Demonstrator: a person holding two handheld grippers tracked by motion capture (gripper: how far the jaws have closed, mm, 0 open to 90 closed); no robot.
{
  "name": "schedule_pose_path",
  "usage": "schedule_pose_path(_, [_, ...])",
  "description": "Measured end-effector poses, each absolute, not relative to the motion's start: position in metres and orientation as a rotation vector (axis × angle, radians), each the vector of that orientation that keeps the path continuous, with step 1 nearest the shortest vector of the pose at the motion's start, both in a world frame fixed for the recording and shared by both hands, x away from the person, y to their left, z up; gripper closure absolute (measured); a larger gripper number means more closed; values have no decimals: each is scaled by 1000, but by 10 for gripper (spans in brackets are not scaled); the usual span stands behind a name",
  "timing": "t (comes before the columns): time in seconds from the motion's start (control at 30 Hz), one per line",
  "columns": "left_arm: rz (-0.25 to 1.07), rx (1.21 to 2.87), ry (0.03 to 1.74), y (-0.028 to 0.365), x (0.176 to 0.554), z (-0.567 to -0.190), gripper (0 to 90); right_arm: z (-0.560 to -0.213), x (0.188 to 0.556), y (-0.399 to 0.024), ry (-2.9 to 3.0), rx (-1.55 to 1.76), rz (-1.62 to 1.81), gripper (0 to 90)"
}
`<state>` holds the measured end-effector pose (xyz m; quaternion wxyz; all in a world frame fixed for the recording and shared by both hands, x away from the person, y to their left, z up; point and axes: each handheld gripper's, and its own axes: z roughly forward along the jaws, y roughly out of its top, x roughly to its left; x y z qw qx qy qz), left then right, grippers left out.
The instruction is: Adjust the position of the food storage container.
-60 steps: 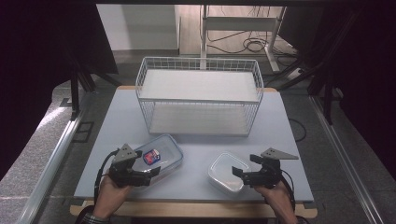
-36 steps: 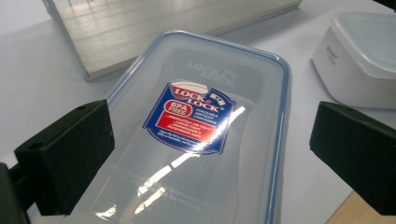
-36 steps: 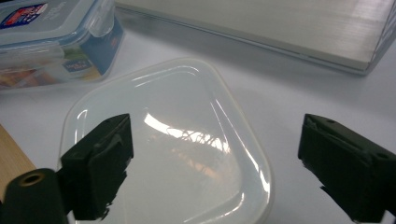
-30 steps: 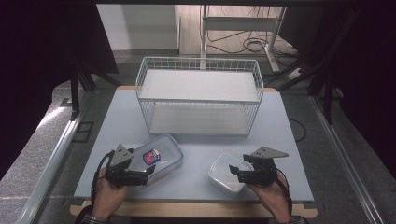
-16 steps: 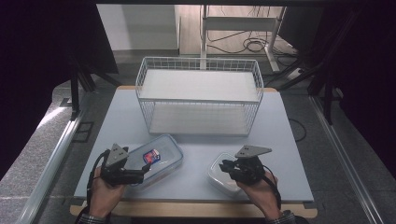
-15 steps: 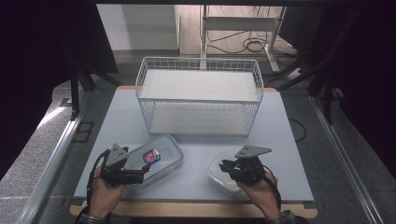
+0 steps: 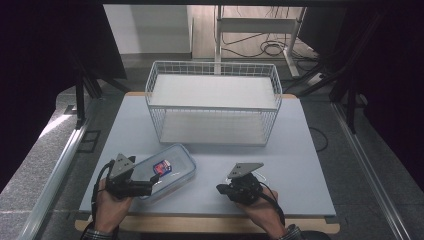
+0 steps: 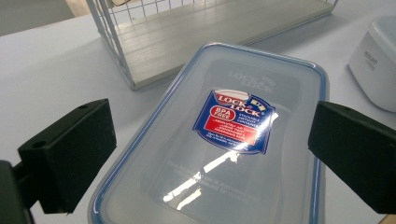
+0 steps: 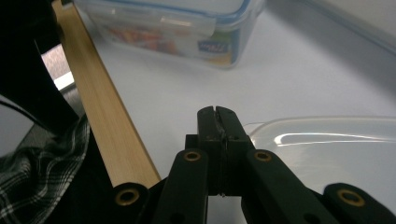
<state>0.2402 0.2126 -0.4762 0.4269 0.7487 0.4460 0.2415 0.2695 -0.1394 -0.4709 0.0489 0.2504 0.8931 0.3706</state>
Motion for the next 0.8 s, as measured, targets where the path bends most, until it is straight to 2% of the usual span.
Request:
schedule_pose_path(0.37, [585, 1878, 1122, 213, 242, -479, 11, -477, 270, -157, 2728, 791, 1078, 890])
schedule_pose_path(0.8, [584, 1887, 1140, 214, 244, -481, 15, -474, 277, -204, 2645, 938, 1051, 889])
